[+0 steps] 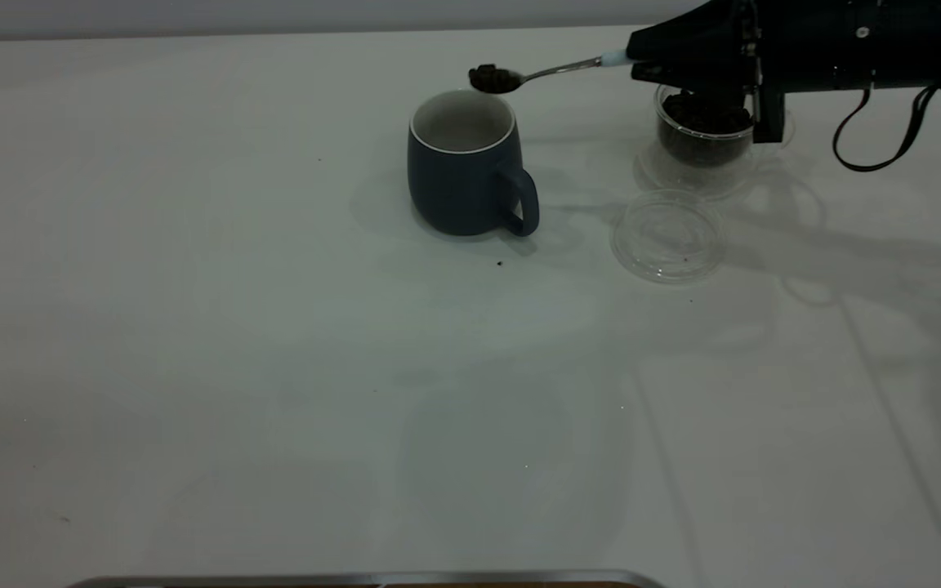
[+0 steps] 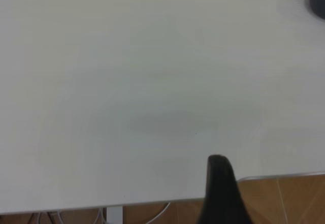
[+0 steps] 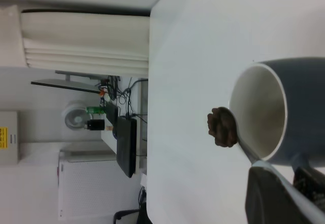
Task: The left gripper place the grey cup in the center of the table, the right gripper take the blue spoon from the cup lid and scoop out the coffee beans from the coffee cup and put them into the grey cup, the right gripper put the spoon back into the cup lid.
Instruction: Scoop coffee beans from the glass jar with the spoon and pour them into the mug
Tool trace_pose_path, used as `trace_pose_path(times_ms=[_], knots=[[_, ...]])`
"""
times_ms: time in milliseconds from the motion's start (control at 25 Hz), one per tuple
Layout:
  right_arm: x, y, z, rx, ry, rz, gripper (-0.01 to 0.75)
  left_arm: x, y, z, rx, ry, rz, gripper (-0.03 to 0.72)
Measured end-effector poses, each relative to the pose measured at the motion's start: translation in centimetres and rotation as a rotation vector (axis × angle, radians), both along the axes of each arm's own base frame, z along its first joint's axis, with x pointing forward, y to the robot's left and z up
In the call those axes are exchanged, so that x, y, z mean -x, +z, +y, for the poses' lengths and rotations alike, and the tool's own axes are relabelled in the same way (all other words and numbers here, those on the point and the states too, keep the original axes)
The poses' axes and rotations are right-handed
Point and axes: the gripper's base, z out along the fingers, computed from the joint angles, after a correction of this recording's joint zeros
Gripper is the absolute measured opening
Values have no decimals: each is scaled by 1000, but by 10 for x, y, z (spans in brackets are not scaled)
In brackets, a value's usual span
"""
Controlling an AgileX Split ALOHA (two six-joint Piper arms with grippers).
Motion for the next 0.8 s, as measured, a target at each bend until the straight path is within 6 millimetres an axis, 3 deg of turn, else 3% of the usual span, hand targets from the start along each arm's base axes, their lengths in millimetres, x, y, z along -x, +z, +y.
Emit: trace_pose_path(times_ms=[480,640,800], knots=[[-15,5,28,109,41,-93,103,0,0,0,0,0,0,567],[-19,5,29,207,91,-254,103,0,0,0,0,0,0,567],[-20,5,30,333,200,-523,103,0,0,0,0,0,0,567]])
